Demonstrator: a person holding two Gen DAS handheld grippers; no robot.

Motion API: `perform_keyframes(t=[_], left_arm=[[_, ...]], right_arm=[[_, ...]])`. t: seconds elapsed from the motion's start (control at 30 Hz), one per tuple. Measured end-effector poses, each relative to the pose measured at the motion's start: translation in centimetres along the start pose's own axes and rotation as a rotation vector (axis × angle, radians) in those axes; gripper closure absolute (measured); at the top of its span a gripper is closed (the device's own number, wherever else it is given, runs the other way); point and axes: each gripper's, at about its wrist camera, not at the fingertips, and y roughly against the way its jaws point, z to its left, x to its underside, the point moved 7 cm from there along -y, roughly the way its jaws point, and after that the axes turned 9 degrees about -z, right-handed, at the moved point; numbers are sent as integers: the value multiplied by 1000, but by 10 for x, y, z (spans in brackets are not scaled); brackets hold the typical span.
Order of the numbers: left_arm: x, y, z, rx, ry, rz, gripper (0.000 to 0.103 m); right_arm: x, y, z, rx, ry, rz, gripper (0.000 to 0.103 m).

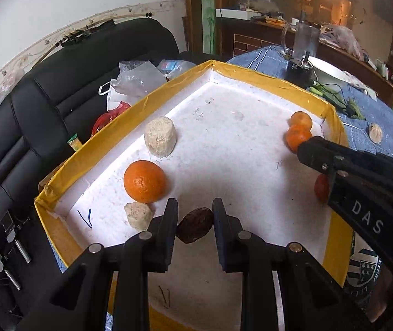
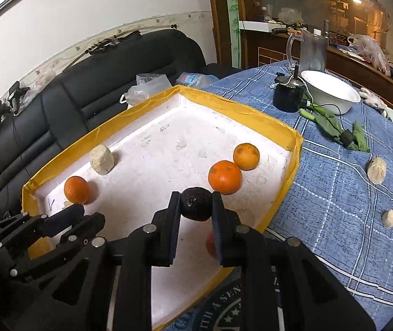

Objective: Organize fruits
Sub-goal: 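Open both grippers to drop the plum and date into the tray, then grasp a round beige bun with the right gripper while the left grasps another bun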

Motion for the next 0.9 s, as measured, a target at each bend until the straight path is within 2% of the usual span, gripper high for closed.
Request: perform_keyframes(t=[0.5,0.6,0.7,0.73,0.77,0.8,0.83,0.9], left_arm=[[5,-5,12,-24,12,15,77],[6,-4,14,-38,2,14,70],[8,-2,8,-39,-45,21,56],[8,0,7,-37,-50,16,50],[8,3,6,-44,-51,6,38],[8,5,7,-53,-46,3,31],[8,8,9,-64,-31,-7,24],[7,12,10,-69,-14,-19,25]], right_arm=[[-9,-26,3,-3,22,25,78],[-9,-30,1,6,19,29,78],[-9,-34,-2,30,25,34,76],[-10,-34,-2,32,26,32,70],[-11,-33,-3,37,29,26,61],[-12,-32,-4,48,31,23,38],[-13,-29,-5,61,32,13,28],[-15,-21,-9,67,26,-5,27]])
